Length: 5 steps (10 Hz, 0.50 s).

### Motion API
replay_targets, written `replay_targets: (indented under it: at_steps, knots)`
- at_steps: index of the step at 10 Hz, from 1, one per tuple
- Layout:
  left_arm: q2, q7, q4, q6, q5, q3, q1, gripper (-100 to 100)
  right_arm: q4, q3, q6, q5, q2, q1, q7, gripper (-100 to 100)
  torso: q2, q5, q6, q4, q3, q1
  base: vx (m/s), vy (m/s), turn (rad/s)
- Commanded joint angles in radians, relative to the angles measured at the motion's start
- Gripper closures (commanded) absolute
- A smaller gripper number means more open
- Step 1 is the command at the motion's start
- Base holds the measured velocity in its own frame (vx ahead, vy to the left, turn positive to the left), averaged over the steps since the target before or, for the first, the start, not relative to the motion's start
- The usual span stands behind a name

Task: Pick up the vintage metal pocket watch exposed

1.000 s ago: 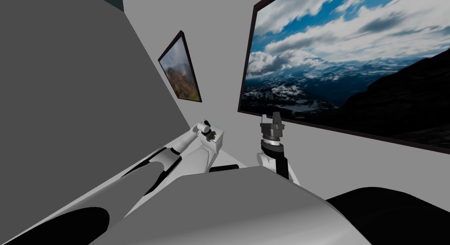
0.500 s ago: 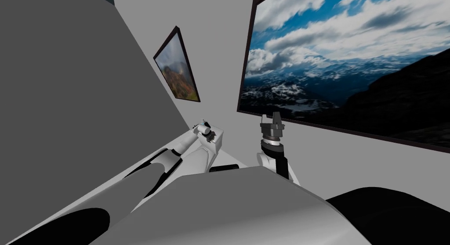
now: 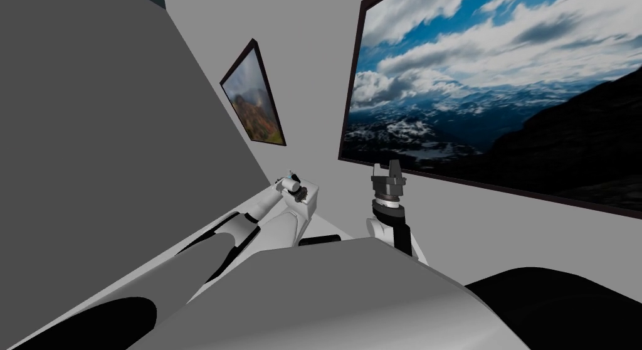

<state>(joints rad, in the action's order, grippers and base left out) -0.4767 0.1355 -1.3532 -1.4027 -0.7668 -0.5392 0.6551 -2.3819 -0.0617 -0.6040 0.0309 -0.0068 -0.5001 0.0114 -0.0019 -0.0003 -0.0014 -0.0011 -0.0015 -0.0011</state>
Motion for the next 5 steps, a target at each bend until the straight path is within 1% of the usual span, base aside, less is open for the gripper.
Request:
replay_targets:
  at_steps: [1,2,3,4,5]
  knots:
    - [0.0,0.0,0.0,0.0,0.0,0.0,0.0,0,0.0,0.0,0.0,0.0,0.0,0.0,0.0,0,0.0,0.0,0.0,0.0,0.0,0.0,0.0,0.0,0.0]
    - [-0.013,-0.01,-0.026,-0.029,-0.016,0.002,0.012,100,0.0,0.0,0.0,0.0,0.0,0.0,0.0,0,0.0,0.0,0.0,0.0,0.0,0.0,-0.004,-0.002,0.069]
    - [-0.02,-0.014,-0.038,-0.046,-0.027,0.003,0.021,100,0.0,0.0,0.0,0.0,0.0,0.0,0.0,0,0.001,0.0,-0.001,0.0,0.0,0.0,-0.005,-0.005,0.075]
    - [-0.016,-0.012,-0.035,-0.033,-0.019,0.002,0.013,100,0.0,0.0,0.0,0.0,0.0,0.0,0.0,0,0.001,0.0,-0.001,0.0,0.001,0.0,-0.002,-0.002,0.014]
    - [-0.017,-0.013,-0.037,-0.037,-0.02,0.002,0.015,0,0.0,0.0,0.0,0.0,0.0,0.0,0.0,0,0.0,0.0,0.0,0.0,0.0,0.0,0.0,0.0,0.0]
